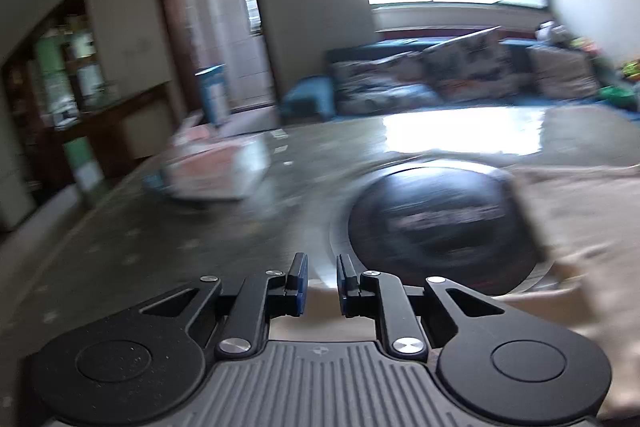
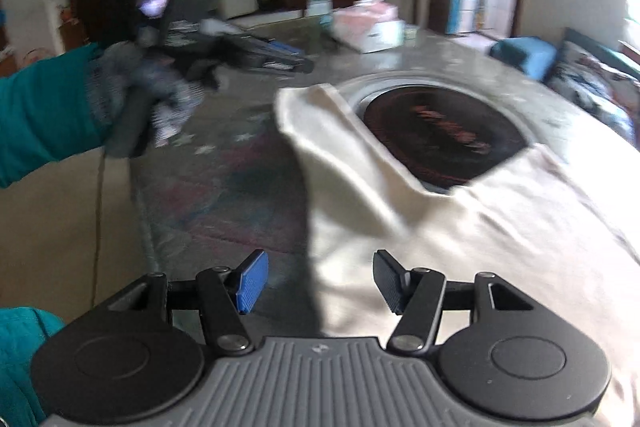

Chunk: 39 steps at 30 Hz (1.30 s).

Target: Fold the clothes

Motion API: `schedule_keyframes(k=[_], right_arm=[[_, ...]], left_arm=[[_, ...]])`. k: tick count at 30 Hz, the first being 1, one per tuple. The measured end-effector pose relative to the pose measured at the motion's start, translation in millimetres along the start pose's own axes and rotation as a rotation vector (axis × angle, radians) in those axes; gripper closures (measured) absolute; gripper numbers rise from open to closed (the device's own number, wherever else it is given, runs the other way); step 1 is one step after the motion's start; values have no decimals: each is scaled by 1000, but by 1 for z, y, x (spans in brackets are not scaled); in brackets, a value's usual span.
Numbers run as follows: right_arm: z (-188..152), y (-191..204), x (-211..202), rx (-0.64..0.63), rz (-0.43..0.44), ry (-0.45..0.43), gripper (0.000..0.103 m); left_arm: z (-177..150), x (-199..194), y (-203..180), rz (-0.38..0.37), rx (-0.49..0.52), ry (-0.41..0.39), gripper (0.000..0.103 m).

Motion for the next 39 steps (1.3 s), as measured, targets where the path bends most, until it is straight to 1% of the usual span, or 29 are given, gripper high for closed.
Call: schedule_keyframes(k=[3,6,10,13,18,20,23,24,25,29,31,32,33,34,37,39], right_arm=[[-9,-25,-15,60,-71,-9,44],[-19,-50,-31,120,-142,-18,44],[-41,-72,-47,187,-198,-10,44],[-58,-79,-53,225,-213,4,44],[-80,-76,-63,251,-204,11,44],[-84,-72,-68,242,-205,8,44],[-86,-65,-74,244,-198,-6,44],[-86,-63,-76,249,-194,-14,44],[-86,-60,-77,253,-186,-18,44],[-94,-48,-75,251,-155,4,44],[-98,-45,-74,254,-159,9,44],[-98,-45,-77,259,-161,2,44],[-97,-46,-83,268,-164,-12,44],[-97,-46,-89,279,-167,-27,44],[-99,-58,-111,319,-218,-78,44],[-104,-71,-127,366,-265,-108,44]], left_arm=[[9,-4,-38,-100,12,-9,86],[16,-3,-77,-177,39,-12,86],[22,3,-120,-252,76,-9,86],[19,12,-140,-251,111,18,85],[2,33,-141,-194,157,94,84],[-3,31,-135,-186,156,94,84],[-2,21,-134,-196,150,81,83],[0,16,-136,-201,155,69,77],[3,11,-138,-206,161,57,75],[12,-11,-156,-263,179,15,75],[16,-19,-167,-291,188,-3,68],[17,-22,-172,-301,193,-9,58],[19,-25,-178,-312,198,-15,55],[20,-28,-183,-322,203,-21,55],[21,-32,-199,-355,208,-24,55],[20,-33,-211,-378,209,-21,51]])
Point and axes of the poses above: each gripper's, at about its wrist camera, not at the fingertips, and x roughly the way its jaws point, y to its left, z to its top, the point moved 8 cm from there along x, roughly the way its jaws point, and after that the axes turned 6 degrees about x, right-handed, at the moved point
